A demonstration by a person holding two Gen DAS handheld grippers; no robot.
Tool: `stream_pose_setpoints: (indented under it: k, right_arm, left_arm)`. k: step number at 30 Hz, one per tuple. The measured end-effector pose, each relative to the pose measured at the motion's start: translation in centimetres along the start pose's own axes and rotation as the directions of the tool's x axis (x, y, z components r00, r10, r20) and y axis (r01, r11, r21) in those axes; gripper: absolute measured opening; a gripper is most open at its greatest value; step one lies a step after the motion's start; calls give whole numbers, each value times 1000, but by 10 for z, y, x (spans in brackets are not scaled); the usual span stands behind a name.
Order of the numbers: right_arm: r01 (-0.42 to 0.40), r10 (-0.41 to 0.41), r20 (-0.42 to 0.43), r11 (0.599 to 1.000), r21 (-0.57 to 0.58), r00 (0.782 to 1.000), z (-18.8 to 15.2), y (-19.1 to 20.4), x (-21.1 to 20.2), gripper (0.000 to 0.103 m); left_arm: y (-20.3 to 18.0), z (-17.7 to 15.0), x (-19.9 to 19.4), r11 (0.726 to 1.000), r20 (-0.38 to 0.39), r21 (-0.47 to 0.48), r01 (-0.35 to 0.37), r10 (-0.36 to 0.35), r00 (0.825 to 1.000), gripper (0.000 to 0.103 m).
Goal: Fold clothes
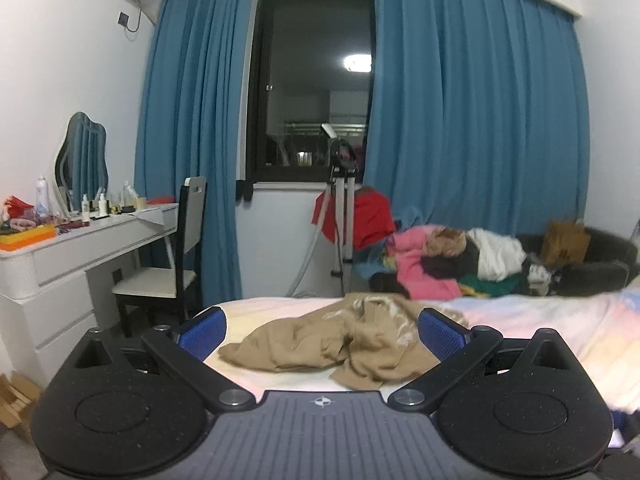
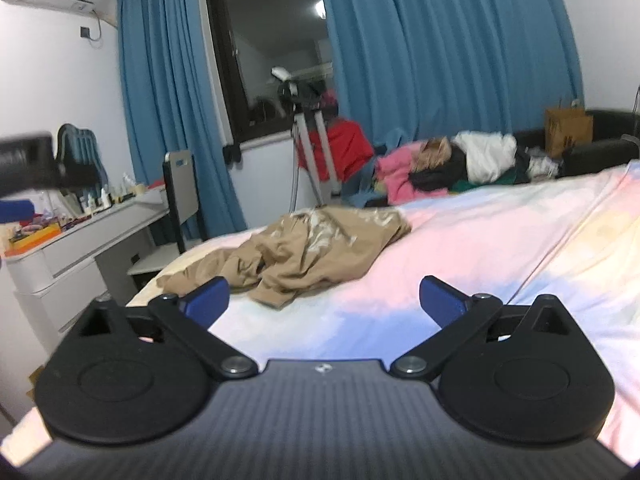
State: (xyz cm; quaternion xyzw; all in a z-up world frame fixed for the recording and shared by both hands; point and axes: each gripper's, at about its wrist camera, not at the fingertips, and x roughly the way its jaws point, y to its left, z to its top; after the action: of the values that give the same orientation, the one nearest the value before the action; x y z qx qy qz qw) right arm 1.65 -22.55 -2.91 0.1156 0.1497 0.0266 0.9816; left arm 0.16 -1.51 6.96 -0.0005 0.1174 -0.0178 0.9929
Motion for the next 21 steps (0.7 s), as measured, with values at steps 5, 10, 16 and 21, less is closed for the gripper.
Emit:
stream_pose_setpoints:
  k: [5,10,16,21]
  right_arm:
    - [-9,6,-82,1000,-26,997,14,20,48,103]
    - [1,-3,-138,1000,-20,990,27,44,125,103]
    - [34,-57,-137,986,-166,989,19,95,236,72]
    - [117,-171,-107,915,-386,979,4,134,302,57]
  left_arm:
    - [19,-19,21,1000,-25,7,-28,28,999,103]
    - [57,-43,38,997,-32,0,-83,83,996,103]
    - [119,-64,79,984,-125,-147,-101,82,989,103]
    - [157,-88,107,965,-207,-242,-104,54,977,103]
